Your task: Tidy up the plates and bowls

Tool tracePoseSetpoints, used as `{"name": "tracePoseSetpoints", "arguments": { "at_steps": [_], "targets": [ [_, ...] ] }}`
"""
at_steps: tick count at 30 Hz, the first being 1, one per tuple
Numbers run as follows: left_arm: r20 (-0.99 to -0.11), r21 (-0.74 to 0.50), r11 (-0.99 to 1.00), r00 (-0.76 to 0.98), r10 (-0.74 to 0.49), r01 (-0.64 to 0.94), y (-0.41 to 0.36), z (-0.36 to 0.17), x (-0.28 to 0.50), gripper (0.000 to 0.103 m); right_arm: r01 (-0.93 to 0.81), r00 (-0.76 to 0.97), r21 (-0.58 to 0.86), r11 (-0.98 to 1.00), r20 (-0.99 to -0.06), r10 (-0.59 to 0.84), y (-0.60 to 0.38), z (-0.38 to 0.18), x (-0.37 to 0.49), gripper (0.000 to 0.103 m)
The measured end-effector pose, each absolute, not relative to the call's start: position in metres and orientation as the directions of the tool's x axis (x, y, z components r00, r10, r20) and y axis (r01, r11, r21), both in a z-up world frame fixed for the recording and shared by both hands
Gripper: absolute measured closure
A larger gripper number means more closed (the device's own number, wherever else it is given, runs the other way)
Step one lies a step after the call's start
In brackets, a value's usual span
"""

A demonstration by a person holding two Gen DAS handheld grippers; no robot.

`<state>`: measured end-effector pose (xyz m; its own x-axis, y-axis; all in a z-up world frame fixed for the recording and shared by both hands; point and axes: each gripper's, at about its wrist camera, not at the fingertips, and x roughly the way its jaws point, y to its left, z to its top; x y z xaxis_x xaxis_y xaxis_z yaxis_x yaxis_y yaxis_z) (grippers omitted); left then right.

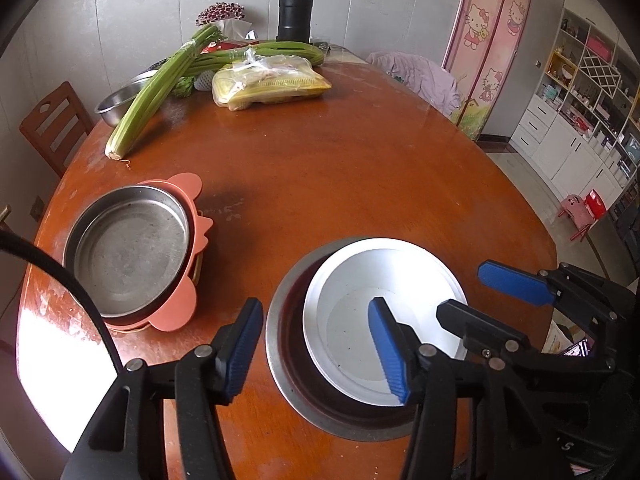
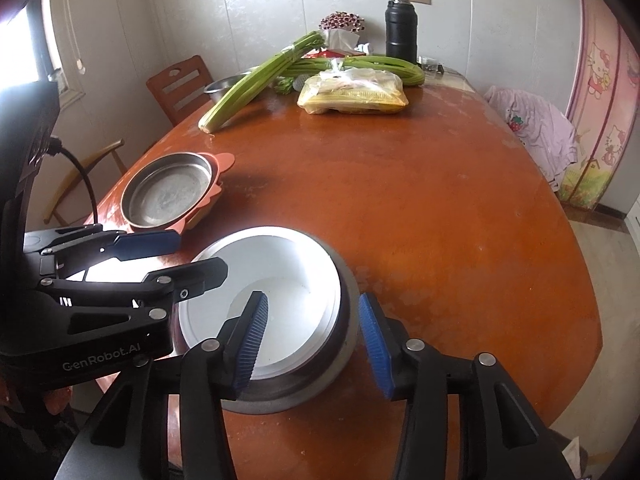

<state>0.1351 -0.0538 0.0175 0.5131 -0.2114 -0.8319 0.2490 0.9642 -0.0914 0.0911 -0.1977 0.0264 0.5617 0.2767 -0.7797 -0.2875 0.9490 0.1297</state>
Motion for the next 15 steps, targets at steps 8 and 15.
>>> {"name": "tracePoseSetpoints", "arguments": {
  "at_steps": [8,15],
  "targets": [
    [-0.845,-0.112,0.969,0.493,-0.208,0.219,-0.045,0.008,0.144,0.042,-0.236,0.510,0.188,0.953,-0.811,0.286,-0.206,0.011,0.103,0.047],
    [-0.856,-0.126,0.970,0.471,-0.213,0.210,-0.042,-0.002,0.147,0.041,-0.224,0.463,0.205,0.953,-0.838,0.289,-0.202,-0.003,0.107,0.047]
  ]
}}
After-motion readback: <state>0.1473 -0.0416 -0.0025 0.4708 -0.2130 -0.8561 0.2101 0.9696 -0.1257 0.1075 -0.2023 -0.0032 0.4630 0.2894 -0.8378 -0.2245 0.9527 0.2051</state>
